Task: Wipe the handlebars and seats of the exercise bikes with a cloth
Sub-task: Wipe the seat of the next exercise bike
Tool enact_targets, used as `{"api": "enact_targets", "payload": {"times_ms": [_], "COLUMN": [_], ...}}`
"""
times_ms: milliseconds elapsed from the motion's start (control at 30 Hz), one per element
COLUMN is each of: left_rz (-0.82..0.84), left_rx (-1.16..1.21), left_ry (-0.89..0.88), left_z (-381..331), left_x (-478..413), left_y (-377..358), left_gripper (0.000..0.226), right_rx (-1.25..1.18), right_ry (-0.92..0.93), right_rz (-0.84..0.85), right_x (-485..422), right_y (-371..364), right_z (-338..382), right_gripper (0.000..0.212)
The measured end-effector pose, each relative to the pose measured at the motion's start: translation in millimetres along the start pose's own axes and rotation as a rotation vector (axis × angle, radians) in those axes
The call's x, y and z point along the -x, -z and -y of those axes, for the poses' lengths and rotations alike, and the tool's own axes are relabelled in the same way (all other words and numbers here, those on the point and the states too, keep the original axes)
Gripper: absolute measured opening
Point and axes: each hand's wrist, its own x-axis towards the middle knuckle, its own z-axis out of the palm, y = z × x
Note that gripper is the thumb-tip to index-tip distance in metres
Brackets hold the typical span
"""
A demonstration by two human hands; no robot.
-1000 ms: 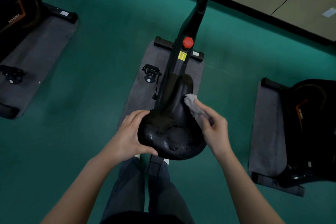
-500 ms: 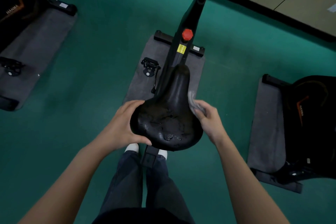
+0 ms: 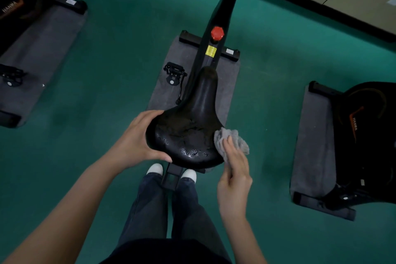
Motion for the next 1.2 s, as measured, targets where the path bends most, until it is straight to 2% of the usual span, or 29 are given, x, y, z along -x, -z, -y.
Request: {"api": "enact_targets", "payload": {"times_ms": [67,167,267,333,433,500,567,733,800,900,967,1000,1033,1133,1200], "left_rz": [-0.001,-0.004,-0.014,-0.028,-0.044,-0.045,-0.042,-0.028,-0.027,-0.03,-0.04,-0.045,-0.049,-0.064,-0.071], "left_rx": [0.009,0.006,0.008,0.006,0.029,0.046,0.057,0.112,0.147,0.184,0.183,0.189,0.207,0.301,0.358], "left_ry": [-0.002,-0.008,-0.009,0.007,0.04,0.058,0.07,0.114,0.122,0.123,0.131,0.136,0.142,0.153,0.158], "left_z": [0.4,0.8,2.1,3.7,6.3,8.3,11.0,20.0,22.0,25.3,27.8,29.2,30.4,35.0,38.1], "left_x": [0.2,0.8,2.3,4.3,8.4,10.1,10.9,13.0,12.7,12.8,13.8,14.4,14.6,15.2,14.6], "left_y": [0.1,0.7,-0.5,-2.5,-5.4,-7.2,-8.8,-12.0,-12.7,-13.7,-14.4,-14.9,-15.8,-19.7,-21.1], "left_gripper": [0.112,0.111,0.114,0.119,0.124,0.128,0.131,0.133,0.133,0.132,0.132,0.131,0.13,0.12,0.113], "right_rx": [0.018,-0.084,-0.228,-0.178,-0.008,0.128,0.209,0.234,0.135,-0.136,-0.157,-0.105,-0.019,0.335,0.41], "right_ry": [0.065,0.123,0.131,0.183,0.301,0.41,0.513,0.606,0.546,0.365,0.327,0.347,0.384,0.559,0.643], "right_rz": [0.049,0.108,0.025,0.032,0.238,0.354,0.382,0.459,0.486,0.33,0.197,0.192,0.242,0.544,0.654], "right_x": [15.0,18.5,-19.2,-55.7,-89.6,-86.1,-68.0,-18.9,-18.1,-41.8,-65.3,-76.7,-86.4,-94.0,-87.4], "right_y": [-1.7,3.7,7.3,-0.2,-23.2,-32.2,-31.1,-0.9,7.3,-0.1,-16.1,-26.3,-36.8,-65.3,-72.7], "right_z": [12.1,22.3,29.5,38.4,50.8,51.1,43.4,25.1,25.9,42.2,56.6,64.7,72.8,87.6,87.3], "right_gripper": [0.07,0.063,0.047,0.043,0.049,0.051,0.051,0.062,0.059,0.043,0.039,0.039,0.041,0.046,0.047]}}
